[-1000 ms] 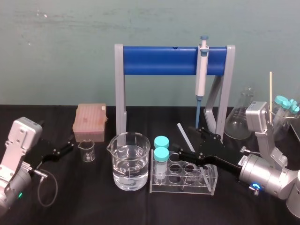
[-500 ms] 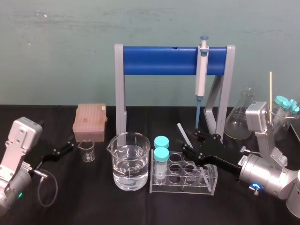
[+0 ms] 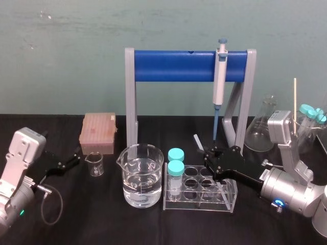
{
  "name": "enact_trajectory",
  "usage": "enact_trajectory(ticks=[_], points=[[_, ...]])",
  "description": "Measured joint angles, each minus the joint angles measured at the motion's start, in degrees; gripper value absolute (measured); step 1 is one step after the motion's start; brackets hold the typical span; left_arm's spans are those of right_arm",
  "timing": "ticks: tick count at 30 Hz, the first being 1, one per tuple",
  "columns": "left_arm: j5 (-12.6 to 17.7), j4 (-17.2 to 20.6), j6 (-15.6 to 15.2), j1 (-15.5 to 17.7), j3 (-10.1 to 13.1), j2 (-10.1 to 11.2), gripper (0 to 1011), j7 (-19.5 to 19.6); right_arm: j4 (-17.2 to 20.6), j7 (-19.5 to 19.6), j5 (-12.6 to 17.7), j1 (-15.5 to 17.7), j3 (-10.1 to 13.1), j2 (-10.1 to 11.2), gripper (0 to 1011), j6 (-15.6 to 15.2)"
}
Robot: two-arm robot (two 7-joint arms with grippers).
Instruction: Pick up the stirring rod with one hand, then place it down.
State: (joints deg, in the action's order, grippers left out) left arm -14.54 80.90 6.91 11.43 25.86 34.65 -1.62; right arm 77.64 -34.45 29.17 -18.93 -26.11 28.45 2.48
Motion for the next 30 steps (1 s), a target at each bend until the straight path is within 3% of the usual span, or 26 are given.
enact_trajectory(ticks=[13,20,25,30], points=[[0.0,0.0,0.0,0.0,0.0,0.0,1000,0.0,0.1,0.3,-0.6,0.0,0.1,0.0,67,0.6],[0.0,0.0,0.0,0.0,0.0,0.0,1000,0.0,2.5,2.6,-5.0,-1.1,1.6,-0.5,67,5.7],[0.0,0.0,0.0,0.0,0.0,0.0,1000,0.0,3.9,3.0,-5.9,-2.4,3.1,-1.6,67,8.9],[0.0,0.0,0.0,0.0,0.0,0.0,1000,0.0,4.7,4.0,-7.6,-3.0,4.6,-3.3,67,14.2]])
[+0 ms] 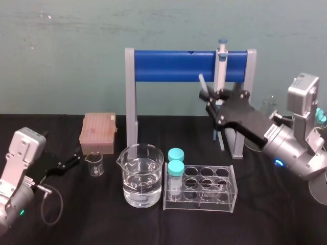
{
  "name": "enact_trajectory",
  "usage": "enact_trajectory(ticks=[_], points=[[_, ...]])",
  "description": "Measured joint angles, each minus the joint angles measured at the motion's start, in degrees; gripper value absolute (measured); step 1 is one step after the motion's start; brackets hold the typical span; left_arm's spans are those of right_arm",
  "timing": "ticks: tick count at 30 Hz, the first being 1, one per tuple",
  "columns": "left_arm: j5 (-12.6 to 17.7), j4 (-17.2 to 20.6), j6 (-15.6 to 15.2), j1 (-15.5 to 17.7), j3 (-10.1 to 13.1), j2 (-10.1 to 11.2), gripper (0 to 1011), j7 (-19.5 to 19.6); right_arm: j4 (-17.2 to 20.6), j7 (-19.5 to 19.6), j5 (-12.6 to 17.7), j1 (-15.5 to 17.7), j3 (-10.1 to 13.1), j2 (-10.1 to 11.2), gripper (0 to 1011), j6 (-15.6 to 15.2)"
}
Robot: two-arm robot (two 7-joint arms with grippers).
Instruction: Pick up the stirring rod with one hand, then place it down.
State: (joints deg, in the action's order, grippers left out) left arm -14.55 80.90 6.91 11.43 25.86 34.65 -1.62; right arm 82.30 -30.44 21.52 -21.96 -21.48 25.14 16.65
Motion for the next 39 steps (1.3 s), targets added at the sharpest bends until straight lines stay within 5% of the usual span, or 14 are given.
enact_trajectory(ticks=[6,11,18,39], points=[[0.0,0.0,0.0,0.0,0.0,0.0,1000,0.0,-0.5,0.1,-0.3,1.5,1.7,-1.5,67,6.2],[0.0,0.0,0.0,0.0,0.0,0.0,1000,0.0,-1.5,-1.0,2.5,3.7,3.2,-2.6,67,8.5],[0.0,0.0,0.0,0.0,0.0,0.0,1000,0.0,-2.3,-2.2,6.2,6.3,5.4,-3.4,67,8.3],[0.0,0.0,0.0,0.0,0.0,0.0,1000,0.0,-2.3,-2.1,6.3,7.2,6.2,-3.7,67,7.5]])
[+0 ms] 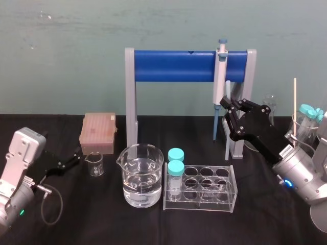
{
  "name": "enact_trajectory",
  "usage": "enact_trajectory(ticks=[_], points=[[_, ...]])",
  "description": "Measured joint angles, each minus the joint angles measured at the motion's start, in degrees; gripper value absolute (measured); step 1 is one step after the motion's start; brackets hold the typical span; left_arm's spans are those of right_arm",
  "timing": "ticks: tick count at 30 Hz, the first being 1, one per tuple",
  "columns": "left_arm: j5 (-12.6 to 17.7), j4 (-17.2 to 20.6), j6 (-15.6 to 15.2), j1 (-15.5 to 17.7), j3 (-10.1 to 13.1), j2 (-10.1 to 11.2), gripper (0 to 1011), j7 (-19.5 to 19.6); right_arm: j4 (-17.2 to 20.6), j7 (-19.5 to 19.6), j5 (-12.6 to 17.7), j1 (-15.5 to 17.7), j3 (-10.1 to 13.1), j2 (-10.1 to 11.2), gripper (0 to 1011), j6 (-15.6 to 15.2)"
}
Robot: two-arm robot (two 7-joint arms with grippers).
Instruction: Pick up the stirring rod with one hand, then place it down.
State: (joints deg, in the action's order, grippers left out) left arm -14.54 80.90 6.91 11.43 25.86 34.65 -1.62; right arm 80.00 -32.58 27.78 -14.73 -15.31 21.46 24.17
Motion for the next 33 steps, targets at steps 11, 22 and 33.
enact_trajectory(ticks=[11,22,33], points=[[0.0,0.0,0.0,0.0,0.0,0.0,1000,0.0,0.0,0.0,0.0,-0.1,-0.1,0.0,67,0.0],[0.0,0.0,0.0,0.0,0.0,0.0,1000,0.0,0.0,0.0,0.1,-0.1,-0.1,0.0,67,0.1],[0.0,0.0,0.0,0.0,0.0,0.0,1000,0.0,0.0,-0.1,0.1,-0.1,-0.1,0.0,67,0.1]])
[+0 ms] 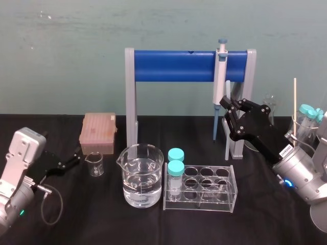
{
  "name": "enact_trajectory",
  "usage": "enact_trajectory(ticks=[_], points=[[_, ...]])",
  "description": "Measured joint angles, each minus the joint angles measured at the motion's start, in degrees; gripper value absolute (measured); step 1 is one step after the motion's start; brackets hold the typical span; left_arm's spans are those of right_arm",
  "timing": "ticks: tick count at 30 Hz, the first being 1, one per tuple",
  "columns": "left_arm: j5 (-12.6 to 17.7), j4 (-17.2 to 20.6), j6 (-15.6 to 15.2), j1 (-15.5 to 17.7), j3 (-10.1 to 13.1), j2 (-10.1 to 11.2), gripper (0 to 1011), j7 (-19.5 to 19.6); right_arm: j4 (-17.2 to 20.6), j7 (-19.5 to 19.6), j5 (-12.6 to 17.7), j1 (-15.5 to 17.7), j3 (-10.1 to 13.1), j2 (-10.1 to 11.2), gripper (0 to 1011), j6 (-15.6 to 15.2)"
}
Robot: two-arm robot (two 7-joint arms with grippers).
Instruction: Pick up the stirring rod with one hand, then place it down.
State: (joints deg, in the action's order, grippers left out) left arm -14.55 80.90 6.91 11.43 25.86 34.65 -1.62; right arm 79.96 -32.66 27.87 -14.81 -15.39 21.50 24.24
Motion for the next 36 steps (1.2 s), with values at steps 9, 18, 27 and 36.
enact_trajectory(ticks=[9,18,27,36], points=[[0.0,0.0,0.0,0.0,0.0,0.0,1000,0.0,0.0,0.0,0.0,0.0,0.0,0.0,67,0.0],[0.0,0.0,0.0,0.0,0.0,0.0,1000,0.0,0.0,0.0,0.0,0.0,0.0,0.0,67,0.0],[0.0,0.0,0.0,0.0,0.0,0.0,1000,0.0,0.0,0.0,0.0,0.0,0.0,0.0,67,0.0],[0.0,0.0,0.0,0.0,0.0,0.0,1000,0.0,0.0,0.0,0.0,0.0,0.0,0.0,67,0.0]])
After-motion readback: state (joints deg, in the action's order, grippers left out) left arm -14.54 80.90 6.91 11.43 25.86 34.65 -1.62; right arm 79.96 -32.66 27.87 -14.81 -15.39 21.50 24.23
